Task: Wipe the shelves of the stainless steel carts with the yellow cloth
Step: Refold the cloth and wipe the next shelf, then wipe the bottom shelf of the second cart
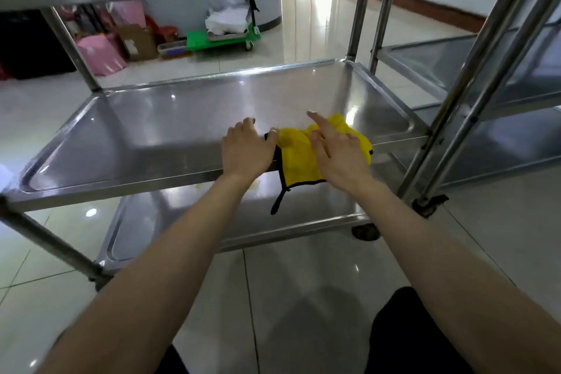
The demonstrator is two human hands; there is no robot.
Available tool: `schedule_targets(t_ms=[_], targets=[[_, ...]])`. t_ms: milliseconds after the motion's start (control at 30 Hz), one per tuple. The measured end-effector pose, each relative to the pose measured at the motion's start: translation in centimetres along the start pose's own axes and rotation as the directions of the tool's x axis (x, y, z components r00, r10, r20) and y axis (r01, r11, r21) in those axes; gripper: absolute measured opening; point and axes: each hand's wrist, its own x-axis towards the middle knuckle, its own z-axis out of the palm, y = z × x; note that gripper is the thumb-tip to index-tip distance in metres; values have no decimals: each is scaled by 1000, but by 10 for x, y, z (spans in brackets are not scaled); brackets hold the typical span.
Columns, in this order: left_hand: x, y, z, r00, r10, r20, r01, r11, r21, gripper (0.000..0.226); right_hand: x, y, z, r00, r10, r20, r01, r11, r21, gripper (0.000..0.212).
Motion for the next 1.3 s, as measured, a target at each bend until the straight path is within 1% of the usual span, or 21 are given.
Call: schedule_targets(t_ms=[33,67,100,133,200,233,267,333,367,433,500,567,600,633,733,800,900,1000,1100,1200,1300], targets=[[14,12,0,995,-25,92,23,1000,17,75,15,8,-8,998,62,-27,-61,998,34,52],[24,20,1,983,-50,177,42,998,52,78,30,16,-16,992,119,-32,-119,993,-8,55],[31,24,3,965,-78,250,57,994,88,79,44,24,-22,985,171,1,-170,980,-100,61],[34,27,4,949,-98,298,71,992,100,77,54,29,-25,970,232,75,-213,957,-199,70],[35,26,5,943,-93,320,92,996,18,64,66,35,-25,901,364,236,-276,901,-336,89],[32,24,3,952,-61,300,81,995,-56,55,68,34,-25,887,381,260,-289,898,-332,92],[26,22,-1,963,-18,269,58,988,-141,45,68,32,-27,894,372,249,-302,911,-279,90],[7,16,-12,977,67,204,1,949,-315,26,61,24,-36,932,331,149,-322,943,-83,70],[-7,11,-18,978,112,176,-39,927,-372,22,51,19,-41,948,304,91,-305,952,2,60],[-35,-6,-29,967,228,110,-165,897,-411,20,20,9,-48,974,228,10,-227,965,132,46],[-57,-33,-33,948,312,57,-252,850,-462,20,-17,5,-48,990,138,-25,-130,971,203,42],[-67,-63,-27,940,335,57,-268,835,-481,20,-51,5,-40,998,57,5,-57,980,188,43],[-68,-79,-19,940,330,93,-253,850,-462,21,-65,8,-30,998,43,51,-51,983,178,44],[-68,-95,-8,937,315,148,-224,872,-435,21,-76,10,-17,990,64,123,-85,982,172,43],[-73,-139,38,918,212,334,-88,933,-349,17,-98,19,28,913,194,358,-253,959,126,37],[-80,-168,69,895,119,429,54,927,-370,16,-108,25,55,890,202,409,-240,970,45,30],[-81,-196,100,821,27,570,201,921,-333,19,-111,27,85,864,174,473,-153,985,-84,30],[-76,-205,117,802,-23,597,301,879,-370,23,-96,26,99,812,226,539,-161,973,-165,30],[-65,-203,127,818,-37,573,321,856,-404,28,-65,26,98,764,264,588,-118,954,-274,26],[-48,-198,140,816,-65,575,369,824,-430,39,-40,28,92,744,262,614,-58,942,-332,22],[-32,-188,157,814,-62,578,384,803,-455,36,-34,44,92,754,295,586,-114,939,-326,27]])
